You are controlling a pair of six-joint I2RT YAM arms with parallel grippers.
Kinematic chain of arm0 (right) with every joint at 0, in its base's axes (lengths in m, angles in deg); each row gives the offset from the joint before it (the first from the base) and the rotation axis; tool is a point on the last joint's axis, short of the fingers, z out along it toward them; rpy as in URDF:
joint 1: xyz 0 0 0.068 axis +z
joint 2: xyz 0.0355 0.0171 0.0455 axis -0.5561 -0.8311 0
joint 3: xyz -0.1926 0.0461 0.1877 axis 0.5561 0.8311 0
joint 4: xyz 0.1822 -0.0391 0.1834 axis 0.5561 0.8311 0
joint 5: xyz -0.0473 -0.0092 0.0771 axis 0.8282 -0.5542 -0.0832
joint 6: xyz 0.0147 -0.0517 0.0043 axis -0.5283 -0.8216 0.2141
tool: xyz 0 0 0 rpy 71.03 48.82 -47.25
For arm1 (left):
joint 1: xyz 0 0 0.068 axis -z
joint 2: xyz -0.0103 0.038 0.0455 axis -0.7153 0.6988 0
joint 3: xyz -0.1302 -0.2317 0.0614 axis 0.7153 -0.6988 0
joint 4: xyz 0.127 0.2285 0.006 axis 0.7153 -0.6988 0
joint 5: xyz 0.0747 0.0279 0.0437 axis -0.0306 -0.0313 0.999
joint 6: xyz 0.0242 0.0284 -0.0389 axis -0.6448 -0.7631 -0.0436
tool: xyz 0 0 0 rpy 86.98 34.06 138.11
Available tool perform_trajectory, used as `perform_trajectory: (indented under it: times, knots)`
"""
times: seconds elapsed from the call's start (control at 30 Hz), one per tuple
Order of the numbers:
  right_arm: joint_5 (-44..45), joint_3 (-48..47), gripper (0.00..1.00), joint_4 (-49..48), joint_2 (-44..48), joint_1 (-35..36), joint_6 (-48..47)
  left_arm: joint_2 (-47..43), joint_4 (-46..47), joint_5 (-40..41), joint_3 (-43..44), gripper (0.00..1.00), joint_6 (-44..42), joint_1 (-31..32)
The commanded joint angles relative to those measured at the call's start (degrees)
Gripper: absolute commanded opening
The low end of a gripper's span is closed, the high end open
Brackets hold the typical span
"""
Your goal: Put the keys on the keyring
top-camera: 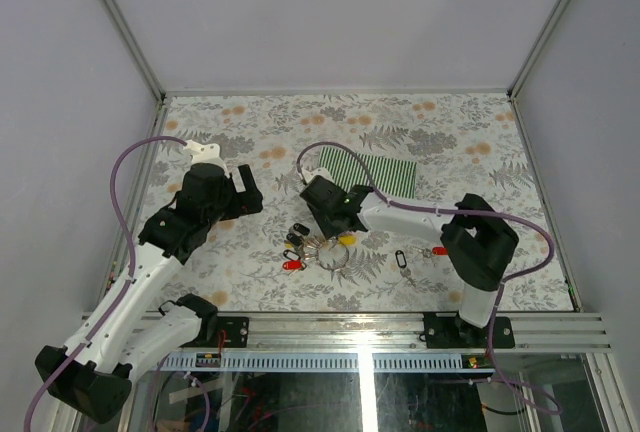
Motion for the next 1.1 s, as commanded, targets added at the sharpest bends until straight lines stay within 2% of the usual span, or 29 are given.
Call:
perform_trajectory:
  times: [0.0, 0.17, 0.33, 0.6, 1.07]
  knots:
    - [-0.75, -1.71, 0.46, -2.23, 6.56, -0.18, -2.91, 0.02, 2.10, -0.40, -0.42, 0.94, -0.92, -0.35]
    - [-7.97, -5.31, 0.37, -0.20, 3.72, -0.18, -5.19, 0.04, 2.19, -0.56, -0.42, 0.94, -0.93, -0.34]
    - [-12.32, -8.16, 0.36, 0.80, -0.71, -0.18, -5.56, 0.09, 2.24, -0.64, -0.40, 0.94, -1.02, -0.35]
    - [-12.59, -11.14, 0.33, 2.37, -6.15, -0.18, -5.78, 0.19, 2.27, -0.79, -0.39, 0.94, -1.02, -0.32]
    - [-13.11, -10.76, 0.31, 2.16, -8.60, -0.14, -5.39, 0.49, 2.36, -1.07, -0.45, 0.94, -1.07, -0.40]
